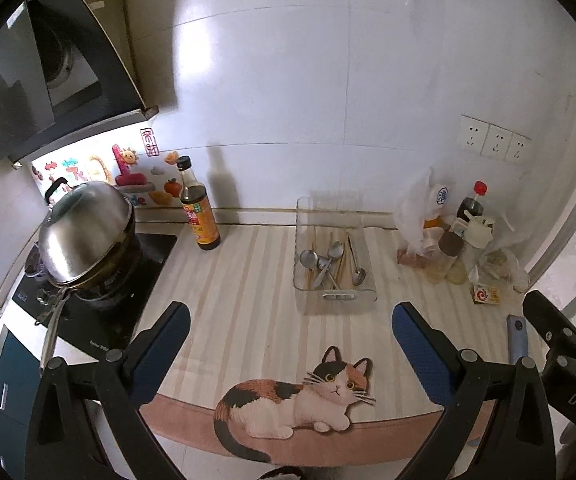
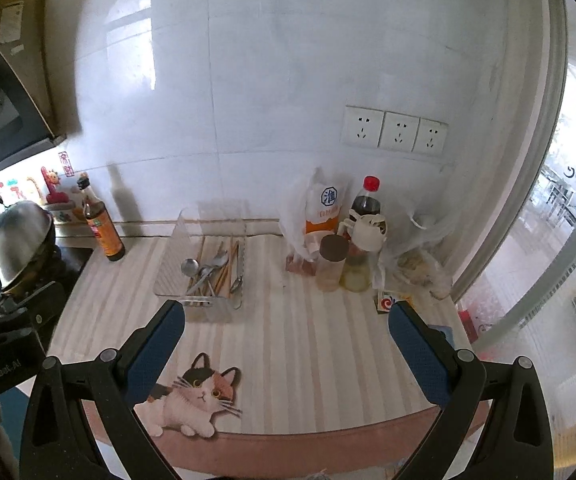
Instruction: Organize utensils
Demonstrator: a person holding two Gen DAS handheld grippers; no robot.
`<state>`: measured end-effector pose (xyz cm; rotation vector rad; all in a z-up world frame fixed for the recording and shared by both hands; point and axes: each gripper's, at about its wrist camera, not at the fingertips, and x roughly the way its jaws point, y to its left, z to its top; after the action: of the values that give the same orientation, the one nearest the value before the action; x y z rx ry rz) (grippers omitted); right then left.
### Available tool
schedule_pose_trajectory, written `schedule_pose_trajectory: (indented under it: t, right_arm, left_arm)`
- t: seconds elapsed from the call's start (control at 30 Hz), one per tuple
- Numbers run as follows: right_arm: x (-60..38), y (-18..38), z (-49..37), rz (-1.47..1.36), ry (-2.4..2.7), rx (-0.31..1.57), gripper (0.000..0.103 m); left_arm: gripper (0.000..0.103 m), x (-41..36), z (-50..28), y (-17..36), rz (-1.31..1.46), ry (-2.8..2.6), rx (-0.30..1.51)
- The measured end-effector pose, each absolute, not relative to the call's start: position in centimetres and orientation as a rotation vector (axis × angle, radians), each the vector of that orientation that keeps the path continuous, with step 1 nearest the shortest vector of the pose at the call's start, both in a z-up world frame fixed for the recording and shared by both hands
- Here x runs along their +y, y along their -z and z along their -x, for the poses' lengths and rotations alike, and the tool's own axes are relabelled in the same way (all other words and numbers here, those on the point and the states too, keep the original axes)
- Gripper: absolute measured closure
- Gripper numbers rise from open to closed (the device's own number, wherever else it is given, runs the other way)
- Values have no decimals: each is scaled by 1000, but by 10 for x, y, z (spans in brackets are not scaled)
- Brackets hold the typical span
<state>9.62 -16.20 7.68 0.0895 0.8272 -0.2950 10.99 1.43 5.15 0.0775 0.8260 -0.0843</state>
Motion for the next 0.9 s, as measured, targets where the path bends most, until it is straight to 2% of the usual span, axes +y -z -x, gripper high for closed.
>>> schedule_pose_trajectory:
  t: [0.37,0.9]
  right_arm:
    - [-156,-96,-92,-87,276,841,0]
    - [-151,-86,-107,-66,285,868,0]
  left_arm:
    - [0,17,-109,-56,-71,52,871]
    - [0,27,-120,-50,-74,18,878]
